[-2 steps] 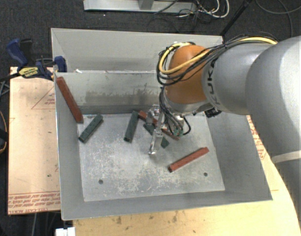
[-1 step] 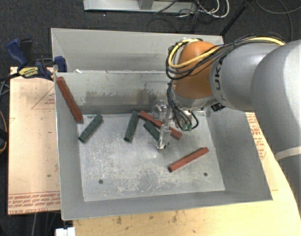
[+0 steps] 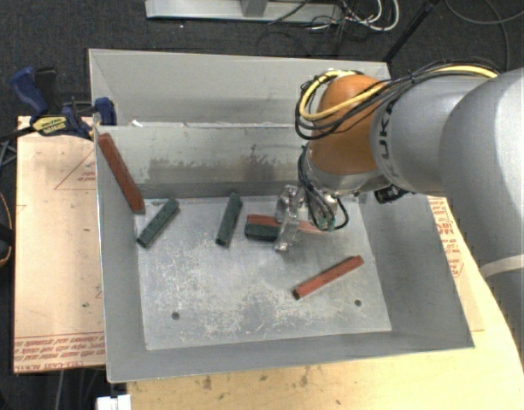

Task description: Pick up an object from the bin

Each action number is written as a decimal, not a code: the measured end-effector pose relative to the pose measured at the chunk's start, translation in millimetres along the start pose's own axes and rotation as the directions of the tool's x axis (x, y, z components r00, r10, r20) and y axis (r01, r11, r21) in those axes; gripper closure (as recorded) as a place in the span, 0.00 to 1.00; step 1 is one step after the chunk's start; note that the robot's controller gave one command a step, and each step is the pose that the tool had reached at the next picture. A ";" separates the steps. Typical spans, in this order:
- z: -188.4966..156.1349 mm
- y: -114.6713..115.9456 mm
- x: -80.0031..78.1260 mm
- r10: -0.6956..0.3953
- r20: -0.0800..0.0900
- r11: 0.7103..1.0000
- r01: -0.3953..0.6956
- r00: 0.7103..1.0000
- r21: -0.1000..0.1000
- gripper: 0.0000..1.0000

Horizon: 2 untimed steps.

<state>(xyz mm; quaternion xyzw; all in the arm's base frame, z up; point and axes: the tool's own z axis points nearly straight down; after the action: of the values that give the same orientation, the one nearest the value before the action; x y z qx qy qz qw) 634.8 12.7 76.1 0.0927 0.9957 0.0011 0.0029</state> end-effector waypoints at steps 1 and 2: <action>0.0 0.0 0.0 0.000 0.000 1.000 0.000 1.000 0.000 1.00; -5.0 -0.5 0.7 -0.001 -0.004 1.000 0.001 1.000 0.001 1.00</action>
Offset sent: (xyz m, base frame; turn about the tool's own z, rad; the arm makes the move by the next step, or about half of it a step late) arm 0.0088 -0.0074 0.0988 -0.0234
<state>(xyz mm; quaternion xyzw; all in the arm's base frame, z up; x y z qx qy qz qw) 633.9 12.4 81.1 0.0924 0.9957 0.0009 0.0006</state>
